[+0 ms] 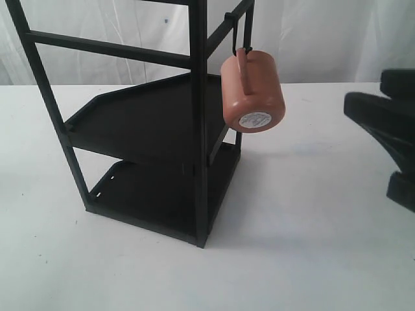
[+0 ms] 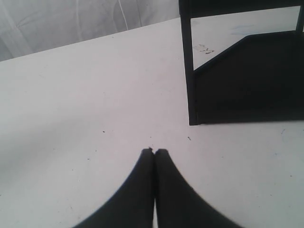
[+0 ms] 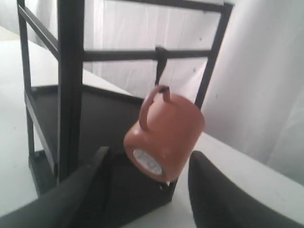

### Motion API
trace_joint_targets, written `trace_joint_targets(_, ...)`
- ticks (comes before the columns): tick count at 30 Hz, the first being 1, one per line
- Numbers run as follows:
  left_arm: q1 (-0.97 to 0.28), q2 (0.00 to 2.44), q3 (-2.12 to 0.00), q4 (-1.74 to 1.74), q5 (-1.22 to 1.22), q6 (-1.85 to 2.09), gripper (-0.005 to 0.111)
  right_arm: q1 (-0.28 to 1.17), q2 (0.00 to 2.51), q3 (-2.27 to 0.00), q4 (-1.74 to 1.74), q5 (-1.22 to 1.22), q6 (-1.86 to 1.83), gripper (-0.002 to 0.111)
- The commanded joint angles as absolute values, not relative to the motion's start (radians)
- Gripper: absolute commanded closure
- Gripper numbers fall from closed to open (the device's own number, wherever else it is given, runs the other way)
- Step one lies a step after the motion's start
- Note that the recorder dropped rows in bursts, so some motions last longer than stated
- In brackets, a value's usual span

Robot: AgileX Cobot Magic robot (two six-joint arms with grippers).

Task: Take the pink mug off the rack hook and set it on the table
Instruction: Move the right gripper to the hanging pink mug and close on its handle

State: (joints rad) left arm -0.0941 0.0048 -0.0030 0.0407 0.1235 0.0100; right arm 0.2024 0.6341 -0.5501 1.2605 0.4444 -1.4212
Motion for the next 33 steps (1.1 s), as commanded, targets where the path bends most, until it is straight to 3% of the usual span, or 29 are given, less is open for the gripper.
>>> trace_joint_targets(1, -0.092, 0.000, 0.000, 0.038, 0.127, 0.000, 0.107, 0.241, 0.734, -0.609, 1.466, 0.413, -1.680, 0.060)
trace_joint_targets(16, -0.092, 0.000, 0.000, 0.038, 0.127, 0.000, 0.107, 0.411, 1.100, -0.804, 1.464, 0.444, -1.748, 0.060)
trace_joint_targets(33, -0.092, 0.000, 0.000, 0.038, 0.127, 0.000, 0.107, 0.420, 1.270, -0.889, 1.470, 0.342, -1.748, 0.060)
